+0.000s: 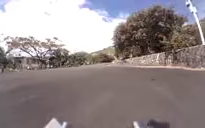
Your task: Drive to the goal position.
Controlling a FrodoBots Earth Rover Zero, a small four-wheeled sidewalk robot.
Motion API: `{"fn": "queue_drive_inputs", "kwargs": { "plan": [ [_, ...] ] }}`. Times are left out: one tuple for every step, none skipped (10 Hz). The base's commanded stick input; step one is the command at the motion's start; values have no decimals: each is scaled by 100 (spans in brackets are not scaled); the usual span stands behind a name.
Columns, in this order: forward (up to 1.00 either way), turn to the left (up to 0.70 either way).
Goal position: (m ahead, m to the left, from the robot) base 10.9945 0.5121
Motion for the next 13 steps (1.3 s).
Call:
{"fn": "queue_drive_inputs", "kwargs": {
  "plan": [
    [85, 0],
    [85, 0],
    [85, 10],
    [85, 34],
    [85, 34],
    [85, 34],
    [85, 9],
    [85, 0],
    [85, 0],
    [85, 0],
    [85, 0],
    [85, 0],
    [85, 0]
  ]
}}
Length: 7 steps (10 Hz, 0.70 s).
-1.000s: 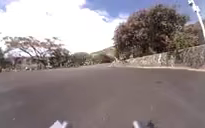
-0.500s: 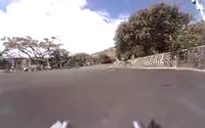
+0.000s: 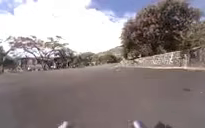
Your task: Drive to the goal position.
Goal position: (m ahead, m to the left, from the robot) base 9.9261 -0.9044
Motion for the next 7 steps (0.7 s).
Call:
{"fn": "queue_drive_inputs", "kwargs": {
  "plan": [
    [85, 0],
    [85, 0],
    [85, 0],
    [85, 0],
    [85, 0],
    [85, 0],
    [85, 0]
  ]
}}
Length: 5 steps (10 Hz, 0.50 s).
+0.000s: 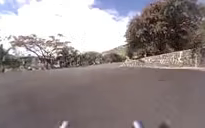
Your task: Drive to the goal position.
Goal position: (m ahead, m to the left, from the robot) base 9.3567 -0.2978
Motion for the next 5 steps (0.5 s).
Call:
{"fn": "queue_drive_inputs", "kwargs": {
  "plan": [
    [85, 0],
    [85, 0],
    [85, 0],
    [85, 0],
    [85, 0]
  ]
}}
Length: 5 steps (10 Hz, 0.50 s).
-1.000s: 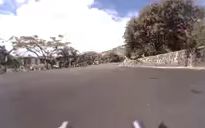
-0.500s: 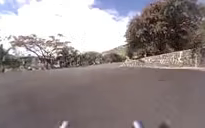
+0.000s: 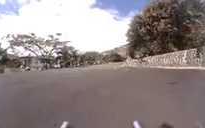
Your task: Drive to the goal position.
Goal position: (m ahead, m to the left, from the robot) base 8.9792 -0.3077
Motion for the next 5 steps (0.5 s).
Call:
{"fn": "queue_drive_inputs", "kwargs": {
  "plan": [
    [85, 0],
    [85, 0],
    [85, 0],
    [85, 0],
    [85, 0]
  ]
}}
